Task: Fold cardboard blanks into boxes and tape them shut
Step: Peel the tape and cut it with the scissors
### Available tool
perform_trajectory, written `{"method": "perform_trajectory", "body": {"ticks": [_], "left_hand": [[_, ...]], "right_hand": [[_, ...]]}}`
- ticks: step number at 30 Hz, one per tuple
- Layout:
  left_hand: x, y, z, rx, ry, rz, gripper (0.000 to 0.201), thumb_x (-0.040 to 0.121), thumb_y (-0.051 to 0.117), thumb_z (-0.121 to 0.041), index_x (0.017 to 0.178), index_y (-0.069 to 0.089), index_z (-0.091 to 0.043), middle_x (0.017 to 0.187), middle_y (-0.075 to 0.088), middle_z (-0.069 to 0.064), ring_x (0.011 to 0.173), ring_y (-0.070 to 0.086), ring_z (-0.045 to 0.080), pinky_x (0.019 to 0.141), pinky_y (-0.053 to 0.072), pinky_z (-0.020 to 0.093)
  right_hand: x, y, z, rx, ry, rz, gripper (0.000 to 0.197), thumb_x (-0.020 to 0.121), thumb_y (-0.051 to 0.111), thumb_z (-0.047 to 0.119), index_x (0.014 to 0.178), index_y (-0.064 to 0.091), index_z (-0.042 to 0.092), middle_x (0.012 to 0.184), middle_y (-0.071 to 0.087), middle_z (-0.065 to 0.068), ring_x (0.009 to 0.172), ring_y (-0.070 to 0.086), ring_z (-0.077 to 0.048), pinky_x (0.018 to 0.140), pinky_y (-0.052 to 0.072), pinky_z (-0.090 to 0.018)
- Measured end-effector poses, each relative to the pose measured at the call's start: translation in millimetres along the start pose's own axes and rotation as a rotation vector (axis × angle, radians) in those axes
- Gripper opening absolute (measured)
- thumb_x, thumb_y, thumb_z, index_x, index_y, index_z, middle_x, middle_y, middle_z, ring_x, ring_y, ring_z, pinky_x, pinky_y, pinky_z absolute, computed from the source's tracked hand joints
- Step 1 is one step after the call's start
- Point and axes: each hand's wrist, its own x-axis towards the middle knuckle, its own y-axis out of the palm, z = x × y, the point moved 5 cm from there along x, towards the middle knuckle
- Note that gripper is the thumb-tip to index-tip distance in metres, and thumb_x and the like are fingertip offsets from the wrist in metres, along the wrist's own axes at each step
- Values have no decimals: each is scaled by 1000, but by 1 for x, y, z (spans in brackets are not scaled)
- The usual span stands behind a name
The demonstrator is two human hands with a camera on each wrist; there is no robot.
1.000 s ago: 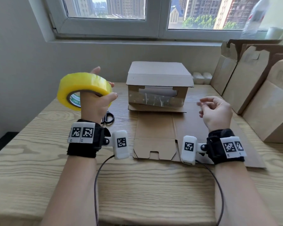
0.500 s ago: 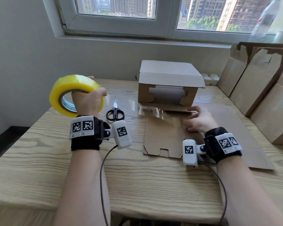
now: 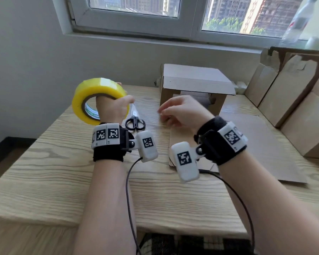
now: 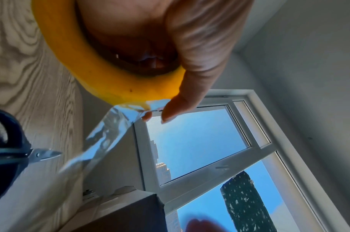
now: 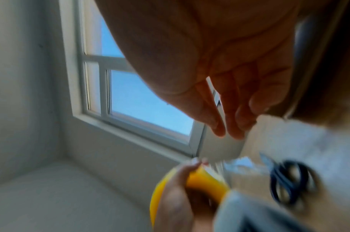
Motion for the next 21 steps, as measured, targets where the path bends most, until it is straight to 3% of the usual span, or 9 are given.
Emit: {"method": "perform_trajectory", "body": {"ticks": [3, 7, 9, 11, 13, 14, 17, 19, 21], "left_hand": [[3, 0, 0, -34, 12, 72, 41, 68, 83, -13, 104, 64, -14, 77, 59, -4, 71, 57, 15, 83, 48, 29], [2, 2, -1, -11, 25, 240, 61, 62, 85, -27, 115, 61, -10, 88, 63, 12, 83, 62, 22, 92, 50, 38], [0, 5, 0, -8, 14, 318, 69, 63, 86, -33, 121, 58, -9, 99, 67, 16, 93, 65, 24, 97, 50, 39], [0, 5, 4, 3, 1, 367, 67, 65, 88, -35, 121, 59, -11, 102, 68, 11, 97, 65, 22, 98, 49, 36], [0, 5, 6, 57, 15, 386, 39, 73, 86, -29, 99, 59, -20, 94, 62, 6, 86, 60, 16, 89, 48, 23], [-1, 4, 6, 99, 35, 404, 35, 74, 85, -28, 87, 52, -27, 89, 58, 8, 80, 56, 16, 82, 47, 18], [-1, -1, 10, 164, 20, 498, 51, 65, 86, -46, 76, 37, -36, 79, 51, 12, 75, 51, 19, 78, 45, 31], [0, -4, 13, 194, -4, 573, 59, 59, 83, -63, 75, 32, -39, 79, 51, 11, 77, 49, 19, 78, 40, 33], [2, -7, 12, 208, -3, 615, 55, 63, 77, -65, 75, 29, -39, 78, 48, 10, 78, 45, 19, 78, 36, 33]], "right_hand": [[0, 53, 5, -147, 75, 287, 25, 99, 47, 6, 108, 70, 11, 103, 70, -11, 78, 65, -18, 72, 58, -31], [12, 84, 6, -297, 157, 385, 35, 102, 40, 13, 130, 60, 15, 117, 60, -9, 105, 64, -28, 94, 55, -45], [21, 86, 4, -326, 179, 398, 37, 103, 42, 22, 137, 52, 16, 127, 58, -8, 99, 64, -29, 92, 55, -44], [30, 90, -1, -364, 204, 430, 42, 104, 42, 29, 144, 42, 18, 133, 54, -7, 90, 61, -28, 81, 56, -40], [36, 98, -8, -412, 249, 474, 47, 103, 42, 37, 148, 35, 23, 132, 56, -11, 80, 63, -29, 72, 57, -36], [40, 102, -13, -442, 273, 494, 50, 103, 43, 41, 149, 33, 25, 131, 58, -14, 75, 64, -28, 68, 57, -34], [49, 107, -17, -517, 300, 505, 55, 100, 42, 50, 149, 35, 25, 136, 55, -16, 69, 64, -26, 57, 57, -30], [49, 106, -13, -541, 272, 491, 54, 102, 41, 47, 149, 37, 22, 143, 46, -12, 69, 63, -26, 59, 57, -32], [44, 107, -7, -590, 208, 486, 46, 105, 38, 36, 142, 44, 10, 126, 50, -11, 66, 56, -24, 61, 53, -32]]}}
